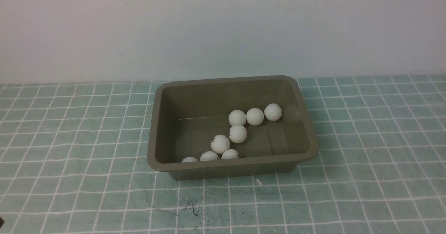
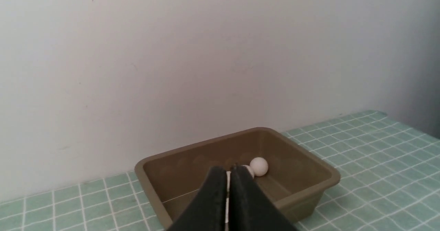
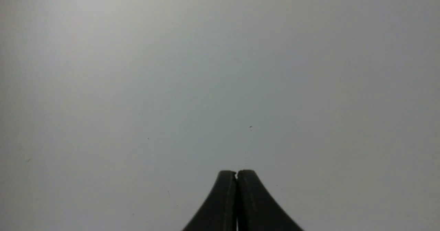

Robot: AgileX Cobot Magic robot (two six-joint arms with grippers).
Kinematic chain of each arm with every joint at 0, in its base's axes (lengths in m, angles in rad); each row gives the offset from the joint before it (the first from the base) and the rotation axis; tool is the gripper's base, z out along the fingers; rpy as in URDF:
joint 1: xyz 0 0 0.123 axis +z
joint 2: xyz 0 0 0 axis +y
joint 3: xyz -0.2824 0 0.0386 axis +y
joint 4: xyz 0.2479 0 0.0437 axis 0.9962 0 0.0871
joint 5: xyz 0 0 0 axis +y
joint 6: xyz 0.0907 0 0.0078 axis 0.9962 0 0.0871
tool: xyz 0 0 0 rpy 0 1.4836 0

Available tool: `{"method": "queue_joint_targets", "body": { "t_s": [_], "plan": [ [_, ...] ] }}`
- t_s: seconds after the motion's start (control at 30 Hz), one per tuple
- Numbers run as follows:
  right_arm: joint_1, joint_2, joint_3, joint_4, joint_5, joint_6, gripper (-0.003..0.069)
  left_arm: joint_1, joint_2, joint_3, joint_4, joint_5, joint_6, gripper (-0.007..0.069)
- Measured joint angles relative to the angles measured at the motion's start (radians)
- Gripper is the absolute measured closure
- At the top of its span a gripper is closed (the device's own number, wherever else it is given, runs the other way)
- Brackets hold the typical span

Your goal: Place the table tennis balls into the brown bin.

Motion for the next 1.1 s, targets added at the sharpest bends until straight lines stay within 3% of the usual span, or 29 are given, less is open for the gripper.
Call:
{"method": "queue_joint_targets", "body": {
  "t_s": [0.27, 0.43, 0.63, 0.77, 1.1],
  "plan": [
    [0.0, 0.0, 0.0, -0.002, 0.005, 0.0, 0.0669, 0.0, 0.0, 0.0, -0.002, 0.0, 0.007, 0.0629],
    [0.0, 0.0, 0.0, -0.002, 0.005, 0.0, 0.0669, 0.0, 0.0, 0.03, 0.092, -0.034, 0.003, 0.0629],
    [0.0, 0.0, 0.0, -0.002, 0.005, 0.0, 0.0669, 0.023, 0.0, 0.217, 0.489, -0.142, -0.342, 0.0629],
    [0.0, 0.0, 0.0, -0.002, 0.005, 0.0, 0.0669, 0.033, 0.0, 0.34, 0.621, -0.178, -0.449, 0.0629],
    [0.0, 0.0, 0.0, -0.002, 0.006, 0.0, 0.0669, 0.036, 0.001, 0.5, 0.606, -0.231, -0.33, 0.0629]
  ]
}}
